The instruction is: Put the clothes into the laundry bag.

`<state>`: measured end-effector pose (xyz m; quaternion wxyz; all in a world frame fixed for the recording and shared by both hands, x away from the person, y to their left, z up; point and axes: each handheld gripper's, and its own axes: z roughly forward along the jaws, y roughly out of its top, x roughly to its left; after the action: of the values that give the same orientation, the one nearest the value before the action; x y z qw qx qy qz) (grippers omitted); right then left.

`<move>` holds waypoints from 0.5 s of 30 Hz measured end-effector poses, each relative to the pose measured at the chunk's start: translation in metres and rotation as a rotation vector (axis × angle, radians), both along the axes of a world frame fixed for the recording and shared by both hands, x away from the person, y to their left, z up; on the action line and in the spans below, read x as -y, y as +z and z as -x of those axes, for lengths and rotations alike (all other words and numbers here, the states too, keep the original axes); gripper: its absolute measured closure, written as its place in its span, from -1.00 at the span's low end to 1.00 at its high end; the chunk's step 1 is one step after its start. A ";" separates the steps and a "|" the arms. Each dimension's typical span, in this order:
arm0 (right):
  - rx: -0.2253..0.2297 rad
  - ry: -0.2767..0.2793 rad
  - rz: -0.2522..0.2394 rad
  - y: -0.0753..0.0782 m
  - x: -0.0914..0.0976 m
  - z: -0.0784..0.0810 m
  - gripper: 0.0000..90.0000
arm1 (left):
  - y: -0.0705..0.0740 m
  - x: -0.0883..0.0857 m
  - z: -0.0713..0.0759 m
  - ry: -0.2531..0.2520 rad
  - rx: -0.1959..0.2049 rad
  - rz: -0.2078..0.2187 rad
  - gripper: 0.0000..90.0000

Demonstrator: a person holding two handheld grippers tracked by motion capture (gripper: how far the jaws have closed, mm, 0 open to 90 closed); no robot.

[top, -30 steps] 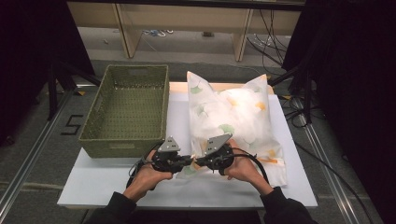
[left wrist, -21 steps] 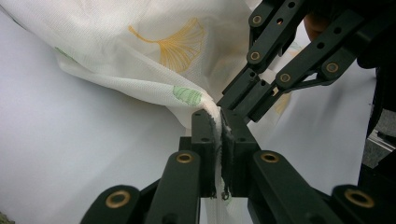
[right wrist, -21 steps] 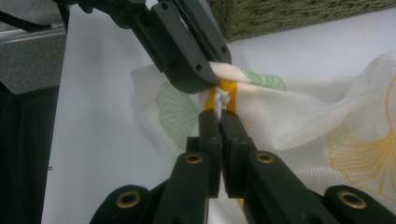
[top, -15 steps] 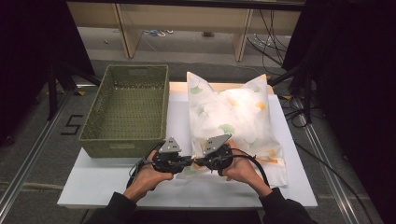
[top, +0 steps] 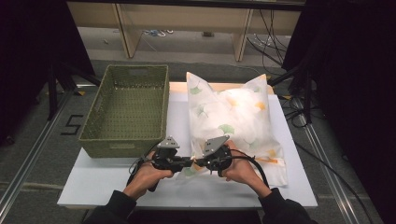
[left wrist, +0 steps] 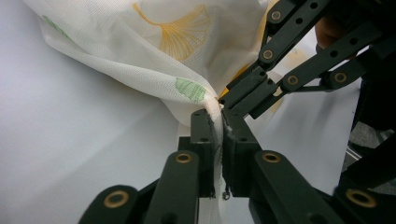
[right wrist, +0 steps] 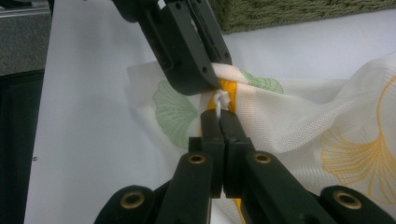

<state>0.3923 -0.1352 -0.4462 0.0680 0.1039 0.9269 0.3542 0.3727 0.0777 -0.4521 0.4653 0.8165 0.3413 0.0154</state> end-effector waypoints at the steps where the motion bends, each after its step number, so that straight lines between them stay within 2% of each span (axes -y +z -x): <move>1: 0.001 -0.001 0.001 0.000 0.000 0.000 1.00 | 0.000 0.000 0.000 -0.005 0.000 -0.004 0.88; 7: 0.002 -0.006 -0.010 0.002 0.002 0.000 1.00 | 0.003 0.002 0.003 -0.006 0.049 -0.011 0.91; 8: 0.010 0.009 -0.011 0.002 0.002 -0.001 1.00 | 0.004 0.002 0.004 -0.003 0.049 -0.010 0.91; 10: -0.004 -0.016 -0.014 0.002 0.003 0.001 1.00 | 0.004 0.002 0.005 -0.011 0.055 -0.010 0.91; 13: 0.002 -0.008 -0.018 0.003 0.003 0.001 1.00 | 0.005 0.001 0.006 0.003 0.058 -0.021 0.91; 15: 0.007 0.002 -0.023 0.003 0.003 0.000 1.00 | 0.005 0.002 0.007 0.007 0.059 -0.006 0.91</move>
<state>0.3921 -0.1382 -0.4433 0.0698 0.1027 0.9225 0.3654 0.3658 0.0754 -0.4468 0.4727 0.8158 0.3305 0.0421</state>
